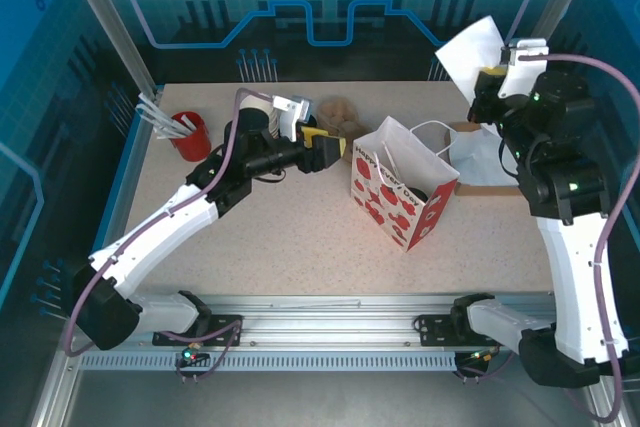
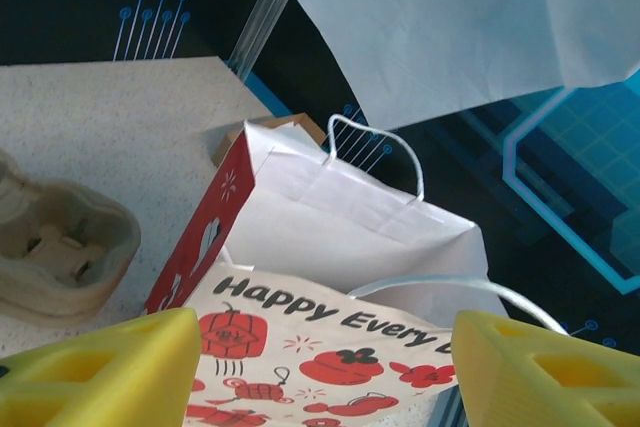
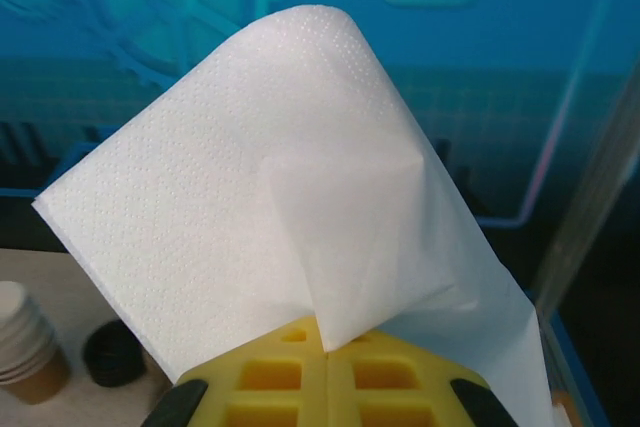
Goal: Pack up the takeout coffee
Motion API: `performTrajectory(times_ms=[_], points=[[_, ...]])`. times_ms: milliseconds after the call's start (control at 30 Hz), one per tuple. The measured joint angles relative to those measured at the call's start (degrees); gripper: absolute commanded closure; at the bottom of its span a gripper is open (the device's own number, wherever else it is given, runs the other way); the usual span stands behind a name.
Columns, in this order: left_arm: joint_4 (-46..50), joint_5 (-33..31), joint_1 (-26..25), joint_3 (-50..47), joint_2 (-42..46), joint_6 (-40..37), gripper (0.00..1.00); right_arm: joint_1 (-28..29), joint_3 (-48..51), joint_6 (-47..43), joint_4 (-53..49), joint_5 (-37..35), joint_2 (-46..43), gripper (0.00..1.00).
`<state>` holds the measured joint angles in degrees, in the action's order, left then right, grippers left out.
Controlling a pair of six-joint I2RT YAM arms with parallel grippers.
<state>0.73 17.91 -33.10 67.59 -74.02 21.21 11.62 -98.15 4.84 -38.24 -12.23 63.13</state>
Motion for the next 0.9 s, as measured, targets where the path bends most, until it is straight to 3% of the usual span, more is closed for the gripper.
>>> performTrajectory(times_ms=[300, 633, 900], points=[[0.33, 1.07, 0.17, 9.29, -1.51, -13.79, 0.19, 8.94, -13.64, -1.97, -7.76, 12.09, 2.71, 1.00], [8.72, 7.32, 3.17, 28.68, -8.28, -28.92, 0.11, 16.50, -23.56, -4.28, -14.93, 22.03, 8.37, 1.00], [18.78, 12.46, 3.28, 44.78, -17.77, -36.17, 0.15, 18.36, -26.49, -4.92, -17.18, 25.29, 10.78, 1.00]])
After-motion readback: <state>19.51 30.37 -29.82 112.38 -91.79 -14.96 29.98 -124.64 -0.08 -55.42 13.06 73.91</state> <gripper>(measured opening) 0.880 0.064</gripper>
